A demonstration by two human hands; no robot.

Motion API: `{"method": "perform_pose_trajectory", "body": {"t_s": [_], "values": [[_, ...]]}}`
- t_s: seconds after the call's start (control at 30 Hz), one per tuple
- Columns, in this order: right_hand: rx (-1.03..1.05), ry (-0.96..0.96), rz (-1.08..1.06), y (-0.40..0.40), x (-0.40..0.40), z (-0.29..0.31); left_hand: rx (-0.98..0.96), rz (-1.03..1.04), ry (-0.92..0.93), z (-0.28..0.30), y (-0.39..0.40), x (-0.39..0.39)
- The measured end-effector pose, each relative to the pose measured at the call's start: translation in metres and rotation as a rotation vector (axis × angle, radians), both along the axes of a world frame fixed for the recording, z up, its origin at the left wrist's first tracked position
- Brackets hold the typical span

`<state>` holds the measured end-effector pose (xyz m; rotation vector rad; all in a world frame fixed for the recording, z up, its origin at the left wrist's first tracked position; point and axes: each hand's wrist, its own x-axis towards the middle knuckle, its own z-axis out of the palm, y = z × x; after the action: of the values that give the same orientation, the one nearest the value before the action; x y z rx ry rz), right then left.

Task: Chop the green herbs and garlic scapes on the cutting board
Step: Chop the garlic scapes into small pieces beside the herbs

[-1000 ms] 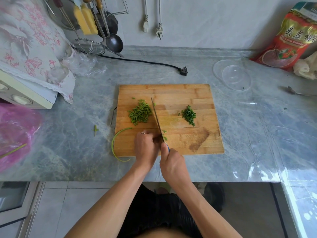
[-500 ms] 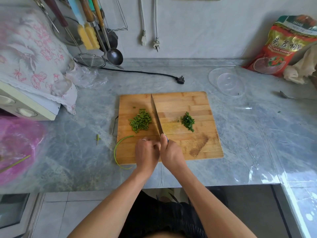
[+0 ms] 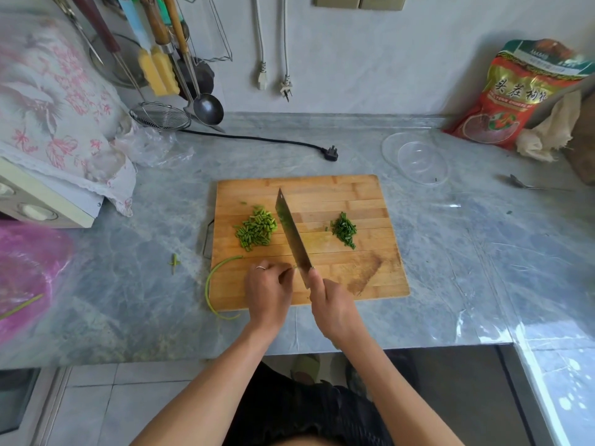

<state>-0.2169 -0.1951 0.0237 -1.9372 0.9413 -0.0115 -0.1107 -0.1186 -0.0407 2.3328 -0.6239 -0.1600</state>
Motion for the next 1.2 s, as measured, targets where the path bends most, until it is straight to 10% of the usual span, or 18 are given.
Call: {"method": "perform_pose_trajectory", "body": {"t_s": [0.7, 1.2], "values": [[0.151, -0.049, -0.120, -0.016, -0.012, 0.006, -0.088, -0.029, 0.331, 0.018, 0.024, 0.024], [0.149, -0.062, -0.078, -0.014, -0.021, 0.004, 0.125, -0.145, 0.066, 0.018, 0.007, 0.012]]}}
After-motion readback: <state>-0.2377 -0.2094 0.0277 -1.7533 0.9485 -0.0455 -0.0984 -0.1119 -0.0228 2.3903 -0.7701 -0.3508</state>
